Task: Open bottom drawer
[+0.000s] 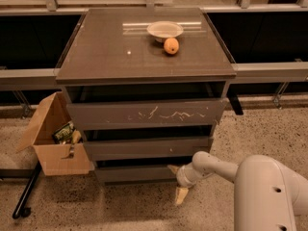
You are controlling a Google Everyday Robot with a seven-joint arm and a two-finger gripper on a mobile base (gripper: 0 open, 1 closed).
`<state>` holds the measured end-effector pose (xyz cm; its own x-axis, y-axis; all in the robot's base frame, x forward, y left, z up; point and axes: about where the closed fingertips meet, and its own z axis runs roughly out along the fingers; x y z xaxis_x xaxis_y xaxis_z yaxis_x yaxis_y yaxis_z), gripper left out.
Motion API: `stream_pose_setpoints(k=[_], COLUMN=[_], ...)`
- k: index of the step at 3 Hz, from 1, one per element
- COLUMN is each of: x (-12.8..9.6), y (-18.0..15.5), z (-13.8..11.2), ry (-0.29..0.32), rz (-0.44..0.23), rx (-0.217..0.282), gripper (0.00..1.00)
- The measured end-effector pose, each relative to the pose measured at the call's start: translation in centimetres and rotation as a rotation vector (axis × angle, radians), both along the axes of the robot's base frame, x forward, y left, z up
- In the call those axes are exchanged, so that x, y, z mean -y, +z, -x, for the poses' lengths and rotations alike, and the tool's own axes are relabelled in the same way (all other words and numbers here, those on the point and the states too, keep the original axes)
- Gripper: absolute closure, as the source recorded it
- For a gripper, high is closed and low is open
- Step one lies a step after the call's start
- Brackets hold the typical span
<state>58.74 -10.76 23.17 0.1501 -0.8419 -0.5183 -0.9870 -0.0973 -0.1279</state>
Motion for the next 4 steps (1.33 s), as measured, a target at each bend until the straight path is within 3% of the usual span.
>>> stream_pose_setpoints(k=[1, 2, 3, 4], x=[-0.4, -1.8, -2.3, -2.8], y=[-0.2, -1.1, -2.1, -3.6], z=[-0.1, -2.8, -4.9, -6.4], ry=[0.006, 0.071, 0.097, 0.099], rz=[0.020, 0.016, 0.013, 0.017], rx=[0.022, 0.116, 0.161, 0.158], gripper=[0.00, 0.00, 0.00, 0.00])
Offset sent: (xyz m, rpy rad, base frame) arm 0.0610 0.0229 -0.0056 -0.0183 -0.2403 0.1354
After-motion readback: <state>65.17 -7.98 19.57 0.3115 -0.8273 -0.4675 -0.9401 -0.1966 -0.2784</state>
